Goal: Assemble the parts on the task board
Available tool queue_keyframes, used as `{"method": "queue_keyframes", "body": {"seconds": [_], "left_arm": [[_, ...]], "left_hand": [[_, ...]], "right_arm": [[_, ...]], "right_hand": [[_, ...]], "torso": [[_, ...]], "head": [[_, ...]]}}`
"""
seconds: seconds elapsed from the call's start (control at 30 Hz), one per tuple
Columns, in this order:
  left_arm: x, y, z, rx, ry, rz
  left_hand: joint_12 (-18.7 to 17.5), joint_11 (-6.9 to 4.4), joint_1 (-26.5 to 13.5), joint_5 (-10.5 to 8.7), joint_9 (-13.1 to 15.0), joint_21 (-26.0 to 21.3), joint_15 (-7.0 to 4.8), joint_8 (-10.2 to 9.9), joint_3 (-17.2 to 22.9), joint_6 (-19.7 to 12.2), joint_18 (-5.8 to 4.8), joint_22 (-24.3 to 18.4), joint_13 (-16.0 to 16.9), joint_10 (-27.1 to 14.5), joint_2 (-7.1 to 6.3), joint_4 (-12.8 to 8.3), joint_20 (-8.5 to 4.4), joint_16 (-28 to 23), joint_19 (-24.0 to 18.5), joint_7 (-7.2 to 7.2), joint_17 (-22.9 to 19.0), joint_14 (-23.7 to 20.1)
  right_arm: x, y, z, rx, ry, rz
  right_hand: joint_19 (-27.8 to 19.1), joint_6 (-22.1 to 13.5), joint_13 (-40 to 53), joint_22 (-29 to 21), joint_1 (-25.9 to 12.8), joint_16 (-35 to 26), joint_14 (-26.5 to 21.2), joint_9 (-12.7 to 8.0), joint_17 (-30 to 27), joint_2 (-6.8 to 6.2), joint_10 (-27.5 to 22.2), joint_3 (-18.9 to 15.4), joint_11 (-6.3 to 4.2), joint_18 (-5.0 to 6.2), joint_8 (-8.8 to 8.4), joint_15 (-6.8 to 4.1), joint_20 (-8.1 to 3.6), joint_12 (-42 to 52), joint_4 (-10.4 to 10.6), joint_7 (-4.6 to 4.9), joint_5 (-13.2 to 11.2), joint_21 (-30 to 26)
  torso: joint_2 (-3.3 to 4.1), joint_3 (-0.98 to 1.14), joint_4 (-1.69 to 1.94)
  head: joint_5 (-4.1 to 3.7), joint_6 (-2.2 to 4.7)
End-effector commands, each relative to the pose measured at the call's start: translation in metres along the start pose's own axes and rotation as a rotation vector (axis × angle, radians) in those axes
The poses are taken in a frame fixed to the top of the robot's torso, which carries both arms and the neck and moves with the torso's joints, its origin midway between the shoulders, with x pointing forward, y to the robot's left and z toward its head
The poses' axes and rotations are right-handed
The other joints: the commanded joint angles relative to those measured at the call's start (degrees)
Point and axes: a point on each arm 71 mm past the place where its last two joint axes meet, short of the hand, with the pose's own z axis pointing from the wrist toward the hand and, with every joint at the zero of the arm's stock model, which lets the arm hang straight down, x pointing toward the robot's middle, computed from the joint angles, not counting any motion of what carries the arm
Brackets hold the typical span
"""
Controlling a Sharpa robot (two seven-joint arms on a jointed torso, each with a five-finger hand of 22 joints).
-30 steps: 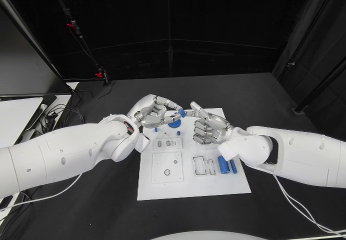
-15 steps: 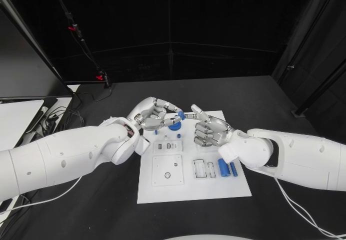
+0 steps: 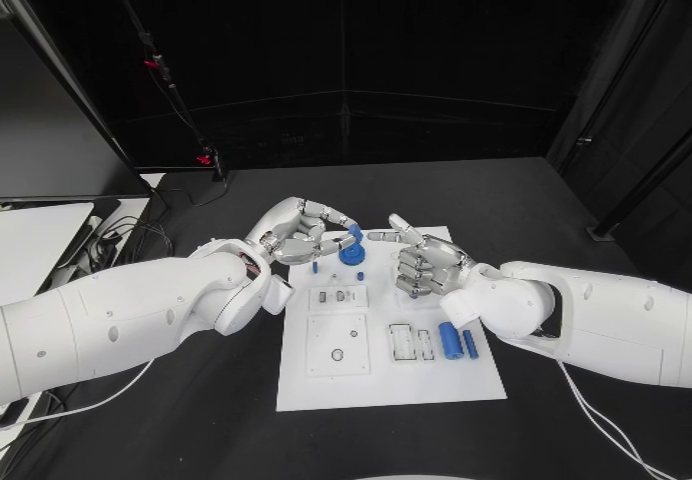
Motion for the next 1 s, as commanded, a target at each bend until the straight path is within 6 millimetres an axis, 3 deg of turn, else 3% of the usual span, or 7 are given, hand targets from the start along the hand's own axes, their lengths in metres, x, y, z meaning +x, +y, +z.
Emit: {"method": "queue_keyframes", "body": {"seconds": [0.03,0.27,0.4,1.0], "left_arm": [[-0.003,-0.002,-0.001,0.007,-0.02,0.005],[-0.012,0.003,-0.004,-0.025,-0.045,0.02],[-0.015,0.006,-0.003,-0.057,-0.054,0.047],[-0.005,0.02,0.002,-0.075,0.021,0.267]], "left_hand": [[0.2,0.01,0.24,0.27,0.07,0.18,-0.06,0.21,-0.08,1.21,-0.37,15.05,15.08,6.19,0.63,-0.23,-0.47,0.05,5.98,-0.86,15.1,5.99],[0.2,0.01,0.25,0.29,0.07,0.18,-0.05,0.2,-0.1,1.2,-0.37,15.05,15.08,6.19,0.64,-0.24,-0.47,0.05,5.98,-0.86,15.1,5.99],[0.2,0.01,0.28,0.32,0.07,0.18,-0.05,0.2,-0.12,1.2,-0.37,15.05,15.08,6.19,0.64,-0.26,-0.46,0.05,5.98,-0.86,15.1,5.99],[0.2,0.03,0.27,0.35,0.11,0.18,-0.03,0.28,-0.28,1.34,-0.37,15.05,15.08,6.19,0.67,-0.27,-0.45,0.05,5.98,-0.86,15.1,5.99]], "right_arm": [[-0.008,0.005,-0.001,-0.036,-0.084,-0.118],[-0.017,0.015,-0.006,-0.134,-0.158,-0.406],[-0.019,0.02,-0.009,-0.179,-0.188,-0.515],[-0.03,0.033,-0.019,-0.298,-0.366,-0.664]], "right_hand": [[3.02,-0.53,15.09,13.8,0.16,0.14,5.86,0.01,15.09,0.54,6.06,0.01,0.58,0.53,0.57,0.42,0.59,0.19,-0.64,1.27,0.15,-0.1],[2.9,-0.42,15.09,13.74,1.11,0.14,5.86,0.19,15.09,0.55,6.06,0.17,1.32,0.57,2.06,1.0,1.02,0.19,-1.22,1.63,-0.06,-0.2],[2.93,-0.09,15.09,13.75,1.41,0.14,5.86,0.23,15.09,0.49,6.06,0.17,1.62,0.56,2.82,1.28,1.28,0.19,-1.25,1.8,-0.05,-0.17],[3.77,0.44,15.09,14.09,1.27,0.14,5.86,0.09,15.09,0.55,6.06,0.04,2.11,0.31,4.25,1.73,1.79,0.19,-0.5,2.18,0.4,0.59]], "torso": [[0.01,0.02,0.05],[-0.01,0.02,-0.06],[0.03,0.04,-0.04],[0.05,0.02,-0.01]], "head": [[0.28,0.21],[0.81,1.07],[1.2,0.78],[1.75,1.27]]}}
